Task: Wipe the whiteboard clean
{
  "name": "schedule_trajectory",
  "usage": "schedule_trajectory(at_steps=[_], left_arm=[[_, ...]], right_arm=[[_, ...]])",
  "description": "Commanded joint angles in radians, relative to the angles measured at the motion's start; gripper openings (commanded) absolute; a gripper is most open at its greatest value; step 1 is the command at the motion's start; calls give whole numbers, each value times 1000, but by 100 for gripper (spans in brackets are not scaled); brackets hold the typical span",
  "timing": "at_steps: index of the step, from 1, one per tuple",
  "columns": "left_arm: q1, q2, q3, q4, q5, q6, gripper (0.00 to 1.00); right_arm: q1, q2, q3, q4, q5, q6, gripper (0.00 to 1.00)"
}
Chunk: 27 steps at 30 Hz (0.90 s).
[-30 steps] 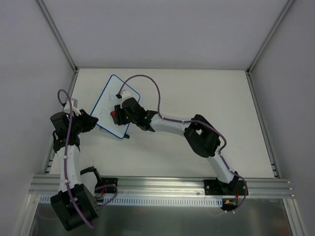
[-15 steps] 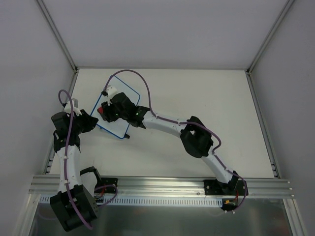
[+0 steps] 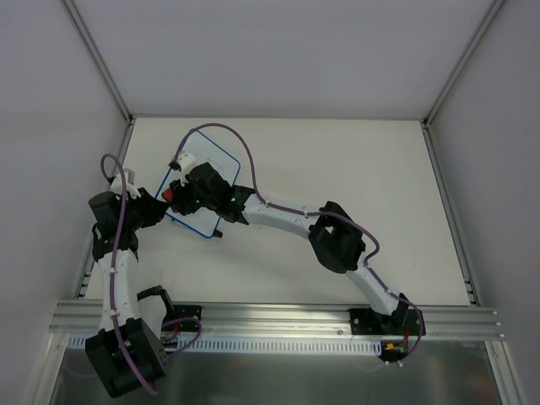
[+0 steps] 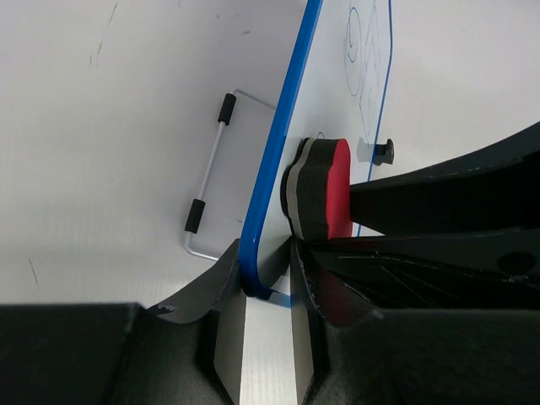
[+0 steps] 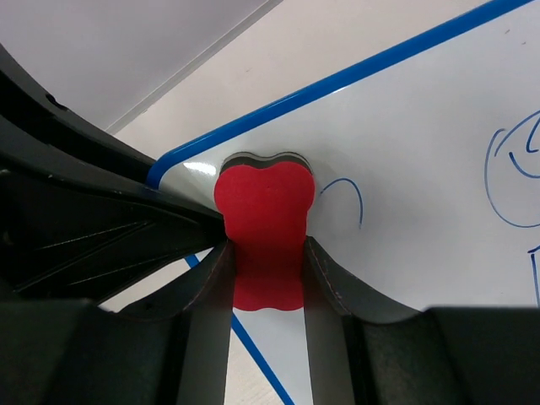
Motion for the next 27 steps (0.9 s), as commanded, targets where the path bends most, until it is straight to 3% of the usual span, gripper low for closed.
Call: schedule_trajectory(at_steps=[1,7,15,27], left_arm=[[-66,-15,-20,-108,83,70,0],[-68,-13,-19,-108,82,72,0],[-71,-4,-17,-108,79,72,0],[-72,-26,-15,-119,97,53,0]], right_arm=[[-24,35,-33,-72,1,72,0],[-112,50,-26,-159,4,118,0],[-133,49,-120,-176,-10,143,0],[-20,-91,-550,177,21,336,0]])
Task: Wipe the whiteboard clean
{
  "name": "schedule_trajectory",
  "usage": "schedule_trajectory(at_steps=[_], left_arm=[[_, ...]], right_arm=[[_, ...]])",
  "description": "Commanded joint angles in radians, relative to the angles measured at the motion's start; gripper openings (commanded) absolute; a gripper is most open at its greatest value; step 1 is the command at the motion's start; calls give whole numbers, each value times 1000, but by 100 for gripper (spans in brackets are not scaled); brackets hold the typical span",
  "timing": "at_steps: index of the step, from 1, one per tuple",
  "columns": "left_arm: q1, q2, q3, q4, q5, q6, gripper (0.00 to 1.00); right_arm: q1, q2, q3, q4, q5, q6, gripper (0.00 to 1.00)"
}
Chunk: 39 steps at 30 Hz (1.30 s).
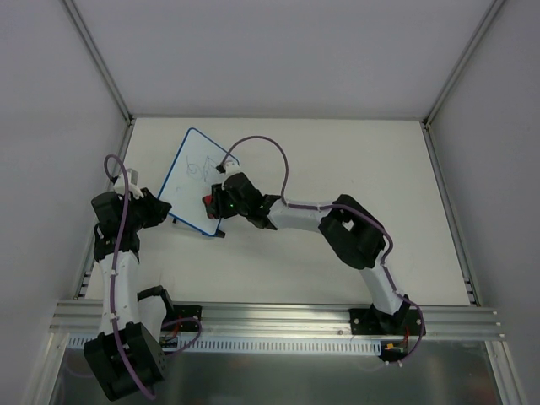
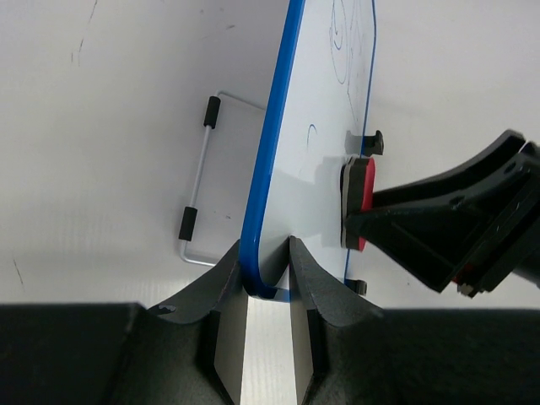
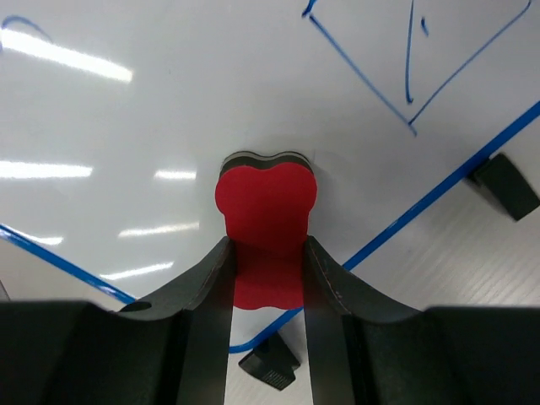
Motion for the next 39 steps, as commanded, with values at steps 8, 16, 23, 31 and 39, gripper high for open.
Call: schedule_trajectory(at_steps=[8,16,23,31,39], left_arm=[[-42,-36,-15,-142,132,6,0],[-42,-62,20,-201,124,-12,0],[-42,-68,111,-274,110,-11,0],[-42,-61,160,-293,107,-22,0],[-44,-70,155,-323,55,-101,0]], right_arm=[[111,23,-234,118,-3,163,0],[108,-27,-232,117,-3,98,0],[105,-69,-179,88,-3,-5,0],[96,-141,-138,43,-3,-123,0],[89,-155,-80,31,-8,-153,0]])
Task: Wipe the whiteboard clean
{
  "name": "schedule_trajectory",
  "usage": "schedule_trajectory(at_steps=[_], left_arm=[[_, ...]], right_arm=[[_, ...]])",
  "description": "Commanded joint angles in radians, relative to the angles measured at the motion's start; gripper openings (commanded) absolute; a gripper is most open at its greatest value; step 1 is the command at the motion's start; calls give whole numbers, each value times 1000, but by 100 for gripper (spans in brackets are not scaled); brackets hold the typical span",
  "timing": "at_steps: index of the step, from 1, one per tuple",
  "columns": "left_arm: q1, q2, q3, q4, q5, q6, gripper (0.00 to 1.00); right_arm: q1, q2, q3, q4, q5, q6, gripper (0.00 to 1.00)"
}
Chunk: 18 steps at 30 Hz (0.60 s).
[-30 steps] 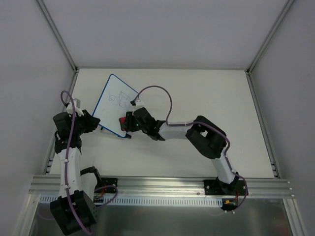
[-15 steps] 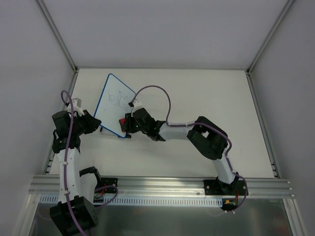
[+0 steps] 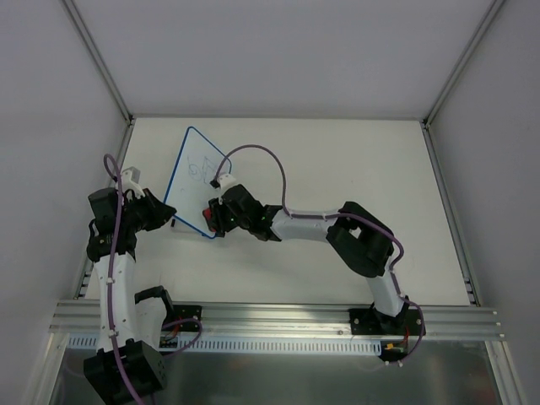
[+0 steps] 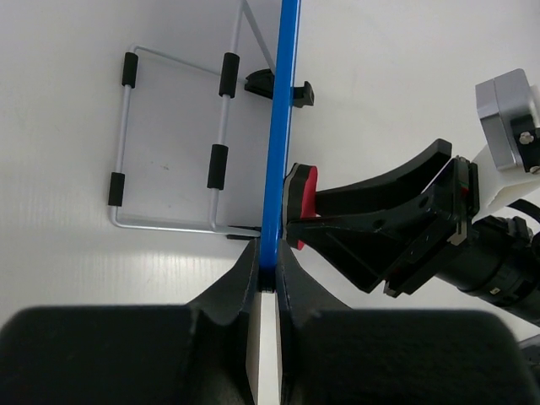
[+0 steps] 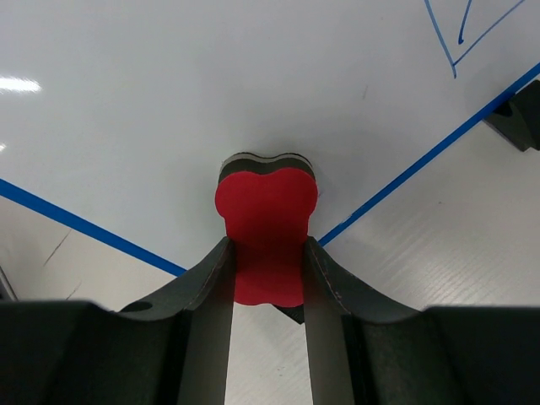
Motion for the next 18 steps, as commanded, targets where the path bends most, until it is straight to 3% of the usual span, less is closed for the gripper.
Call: schedule_trajectory(at_steps=[1,18], left_arm=[[-11,-3,14,-48,-2,-40,0],[-11,105,-18,-45,-20,58,0]], right_arm=[[15,-38,80,2,-38,-42,0],[15,205,485,-60,-111,-109,1]])
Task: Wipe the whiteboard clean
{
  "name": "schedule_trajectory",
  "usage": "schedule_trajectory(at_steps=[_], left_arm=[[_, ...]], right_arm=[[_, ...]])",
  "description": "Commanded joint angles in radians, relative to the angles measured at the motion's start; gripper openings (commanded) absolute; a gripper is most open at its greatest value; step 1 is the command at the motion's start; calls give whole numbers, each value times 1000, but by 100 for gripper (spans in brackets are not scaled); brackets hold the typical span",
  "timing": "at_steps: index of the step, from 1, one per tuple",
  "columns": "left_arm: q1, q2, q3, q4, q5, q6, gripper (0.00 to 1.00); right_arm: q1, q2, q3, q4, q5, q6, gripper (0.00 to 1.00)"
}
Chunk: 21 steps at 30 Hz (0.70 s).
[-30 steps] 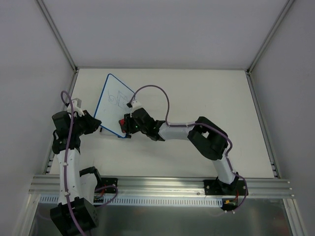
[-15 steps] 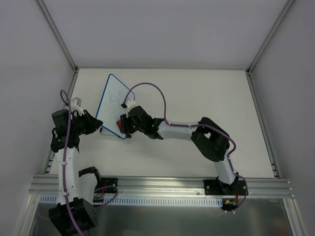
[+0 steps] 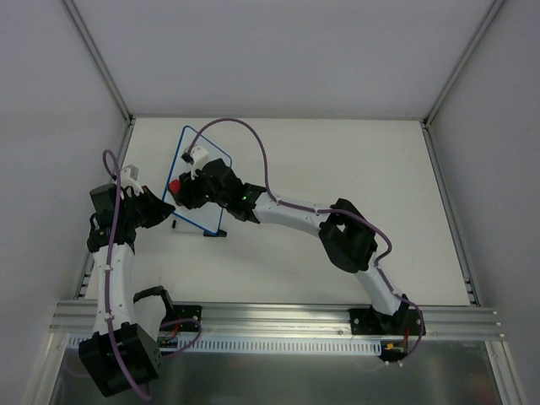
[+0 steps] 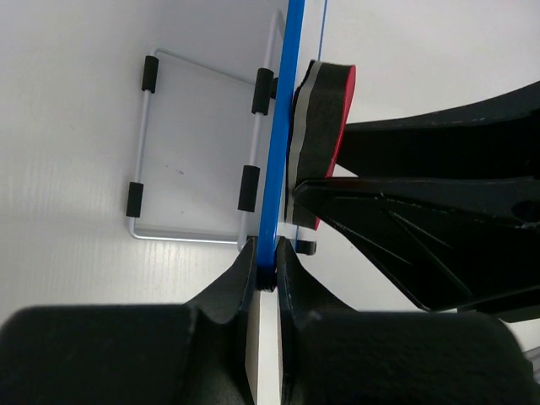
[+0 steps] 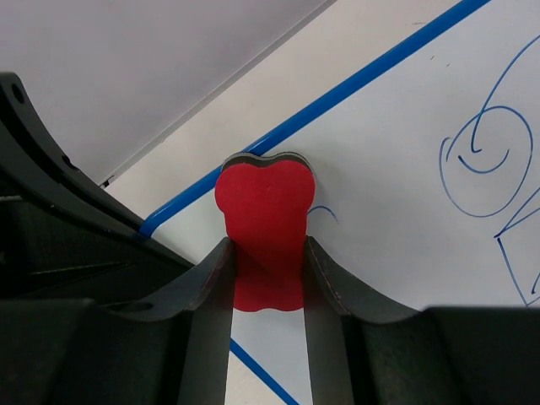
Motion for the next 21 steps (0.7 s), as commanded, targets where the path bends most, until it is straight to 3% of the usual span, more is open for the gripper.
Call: schedule_trajectory(at_steps=[1,14,21], left_arm=[[-14,17,-16,-76,3,83,0],[-14,-16,-19,-76,23,96,0],[-14,-7,-18,-76,13,89,0]], right_arm=[[9,77,74,-18,-15,-22,1],[-124,133,-6,-143,10,133,0],[-103,79,-150,-120,-4,150,0]])
